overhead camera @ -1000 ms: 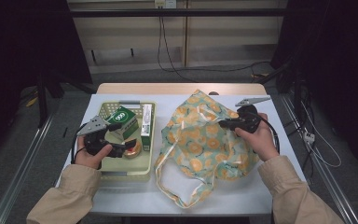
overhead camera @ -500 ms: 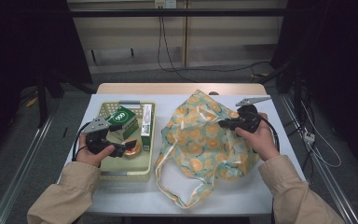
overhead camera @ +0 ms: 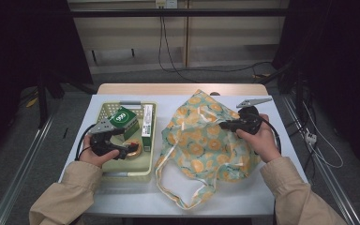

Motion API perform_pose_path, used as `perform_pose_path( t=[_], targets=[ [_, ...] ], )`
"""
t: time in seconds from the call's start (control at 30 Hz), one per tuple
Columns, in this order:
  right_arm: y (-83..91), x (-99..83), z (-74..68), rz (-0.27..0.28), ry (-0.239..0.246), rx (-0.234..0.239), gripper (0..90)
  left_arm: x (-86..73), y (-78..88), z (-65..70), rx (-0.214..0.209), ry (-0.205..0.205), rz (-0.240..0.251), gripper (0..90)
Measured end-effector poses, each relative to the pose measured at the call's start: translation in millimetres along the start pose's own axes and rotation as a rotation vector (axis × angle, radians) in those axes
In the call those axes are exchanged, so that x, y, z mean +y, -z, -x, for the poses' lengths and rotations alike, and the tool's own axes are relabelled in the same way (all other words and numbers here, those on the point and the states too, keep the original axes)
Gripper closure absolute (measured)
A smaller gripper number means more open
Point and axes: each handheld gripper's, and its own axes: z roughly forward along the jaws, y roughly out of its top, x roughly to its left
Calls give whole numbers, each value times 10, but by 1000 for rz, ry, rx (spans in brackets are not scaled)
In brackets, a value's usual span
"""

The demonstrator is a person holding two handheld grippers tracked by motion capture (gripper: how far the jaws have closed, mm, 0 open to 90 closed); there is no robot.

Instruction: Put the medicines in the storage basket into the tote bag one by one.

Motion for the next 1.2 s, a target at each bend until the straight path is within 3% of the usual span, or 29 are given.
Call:
perform_pose_path(
  t=[0.03, 0.13, 0.17, 0.27, 0.6, 0.67, 0.77, 1.07, 1.17, 1.2],
  targets=[
    [5, 0, 2, 3, -4, 2, 871, 0, -2, -4, -5, -13, -5, 53],
    [0, -10, 4, 1, -4, 0, 871, -13, -29, -1, -3, -4, -17, 53],
    [-3, -12, 0, 1, 0, -2, 871, -14, -37, -5, 4, -20, -34, 54],
    [-3, -14, -11, 0, 0, -3, 871, -29, -75, -6, -3, -5, -64, 57],
    [-14, -17, 0, -4, 0, 1, 871, -23, -199, -16, 48, -47, -193, 76],
    [-14, -14, 0, -1, 0, 1, 871, -6, -214, -31, 48, -64, -202, 78],
    [-13, -13, 4, 4, 0, 2, 871, -11, -258, -54, 32, -54, -221, 85],
    [-17, -20, 1, 0, -1, 6, 871, -78, -344, -66, 47, -94, -298, 95],
    [-25, -26, -3, 2, 0, 7, 871, -112, -373, -69, 59, -81, -329, 102],
    [-26, -29, -7, -1, -1, 7, 871, -120, -384, -77, 43, -67, -331, 103]
  ],
)
